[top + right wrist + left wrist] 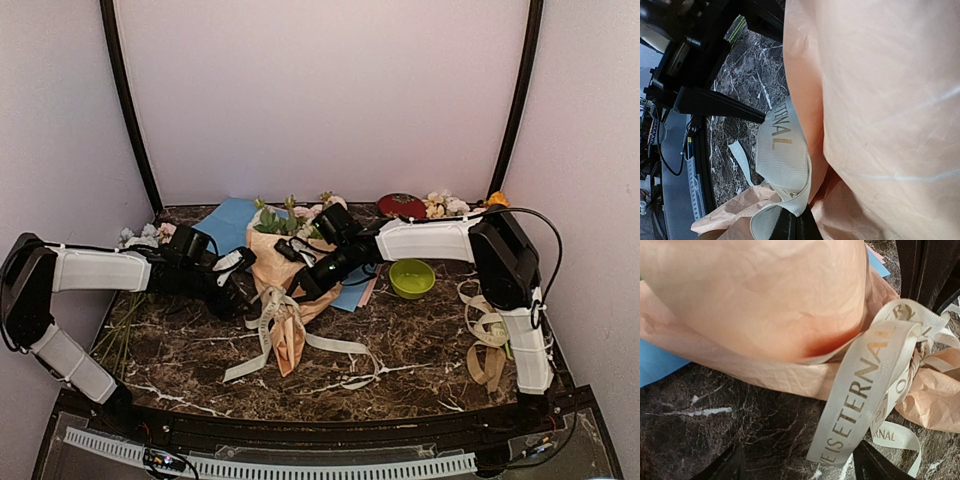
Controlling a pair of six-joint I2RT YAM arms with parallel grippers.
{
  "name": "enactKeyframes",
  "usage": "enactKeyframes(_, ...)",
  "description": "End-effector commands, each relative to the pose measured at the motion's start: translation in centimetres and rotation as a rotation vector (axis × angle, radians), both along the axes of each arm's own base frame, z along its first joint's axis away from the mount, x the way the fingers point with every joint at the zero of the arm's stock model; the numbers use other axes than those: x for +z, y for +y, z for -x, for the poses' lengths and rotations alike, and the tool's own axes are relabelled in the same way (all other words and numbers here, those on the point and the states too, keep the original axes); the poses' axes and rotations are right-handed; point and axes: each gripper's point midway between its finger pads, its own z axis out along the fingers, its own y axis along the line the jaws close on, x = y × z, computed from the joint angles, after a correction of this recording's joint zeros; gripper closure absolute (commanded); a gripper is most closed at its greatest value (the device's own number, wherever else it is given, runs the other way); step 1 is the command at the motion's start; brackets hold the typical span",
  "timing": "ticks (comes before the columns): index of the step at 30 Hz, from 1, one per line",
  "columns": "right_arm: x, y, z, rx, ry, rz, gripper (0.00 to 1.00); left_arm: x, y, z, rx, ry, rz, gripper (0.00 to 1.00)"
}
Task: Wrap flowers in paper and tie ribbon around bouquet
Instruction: Cross the half-tied ribbon over the folded bouquet.
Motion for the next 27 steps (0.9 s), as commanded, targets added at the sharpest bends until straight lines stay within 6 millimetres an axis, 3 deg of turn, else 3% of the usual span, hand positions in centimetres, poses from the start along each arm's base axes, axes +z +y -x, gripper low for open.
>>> enactKeyframes(1,1.9,0.2,-0.4,-0.021,-0.055,-0.03,0.98,-1.1,0.2,1.4,-0.041,0.065,-0.024,0.24)
enactKeyframes(5,1.9,0.1,-0.2,-0.026,-0.058,-0.026,0.97,-1.8,-0.4,2.5,-0.075,0.114,0.006,0.24)
enactKeyframes(13,1.8,0.5,0.2,-0.016,-0.036,-0.038,0.96,-3.8,-0.8,1.8,-0.06,0.199,-0.017,0.28)
enactKeyframes(22,1.7,0.6,0.1,-0.019,-0.029,-0.027,0.96,-2.6,-1.6,2.0,-0.104,0.166,0.032,0.31)
enactKeyframes(24,1.7,0.6,0.1,-0.018,-0.027,-0.026,0.96,-2.9,-1.6,1.8,-0.095,0.179,0.024,0.4)
enactKeyframes(27,1.5,0.4,0.0,-0.027,-0.025,-0.009,0.96,-3.0,-1.7,1.8,-0.101,0.192,0.02,0.69)
